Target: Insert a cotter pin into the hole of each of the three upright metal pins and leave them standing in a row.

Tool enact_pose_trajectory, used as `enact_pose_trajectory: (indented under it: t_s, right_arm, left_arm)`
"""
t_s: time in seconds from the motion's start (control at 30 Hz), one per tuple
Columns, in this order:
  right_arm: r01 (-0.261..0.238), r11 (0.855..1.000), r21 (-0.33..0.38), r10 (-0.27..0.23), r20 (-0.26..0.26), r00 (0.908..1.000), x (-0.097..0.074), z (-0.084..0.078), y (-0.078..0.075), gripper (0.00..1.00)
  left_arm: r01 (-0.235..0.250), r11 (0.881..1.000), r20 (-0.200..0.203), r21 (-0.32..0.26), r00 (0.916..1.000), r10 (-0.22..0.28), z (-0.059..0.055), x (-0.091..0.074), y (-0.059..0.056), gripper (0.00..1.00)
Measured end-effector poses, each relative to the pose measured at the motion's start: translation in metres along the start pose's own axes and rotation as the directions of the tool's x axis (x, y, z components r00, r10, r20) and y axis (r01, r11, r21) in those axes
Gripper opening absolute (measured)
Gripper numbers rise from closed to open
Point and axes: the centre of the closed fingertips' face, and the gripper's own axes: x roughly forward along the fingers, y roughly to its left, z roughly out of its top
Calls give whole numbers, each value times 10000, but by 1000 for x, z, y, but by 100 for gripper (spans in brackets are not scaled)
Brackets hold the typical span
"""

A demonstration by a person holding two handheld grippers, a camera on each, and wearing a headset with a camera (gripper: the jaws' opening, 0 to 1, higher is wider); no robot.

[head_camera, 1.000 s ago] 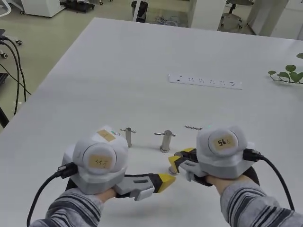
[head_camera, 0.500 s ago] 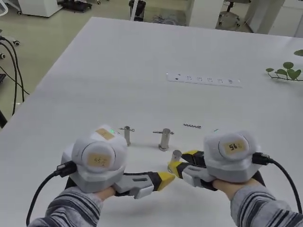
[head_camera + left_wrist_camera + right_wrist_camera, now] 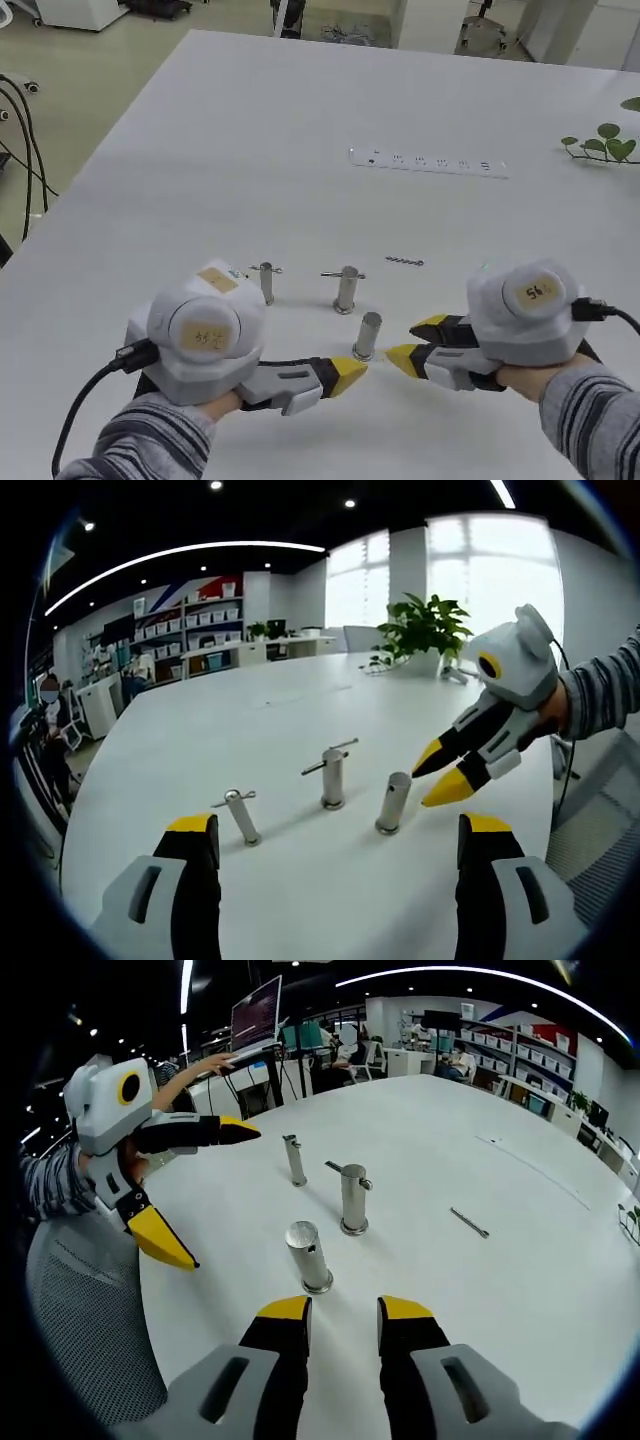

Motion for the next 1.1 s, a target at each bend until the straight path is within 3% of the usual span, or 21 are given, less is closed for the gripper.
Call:
enact_pose_trajectory:
  t_s: [0.53, 0.83, 1.1]
  right_arm:
    - [182, 9986, -506, -200, -351, 9992, 2, 21, -38, 22]
    - [65, 9950, -992, -128, -626, 9980, 6, 43, -59, 21]
    - [-187, 9858, -1667, -55, -1437, 9896, 19, 49, -80, 20]
  left_arm:
    - [16, 10000, 23, -83, 10000, -16, 0, 0, 0, 99]
    - [25, 9999, 8, -131, 10000, -25, 0, 0, 0, 99]
    - [30, 9998, -31, -217, 10000, -31, -1, 1, 1, 99]
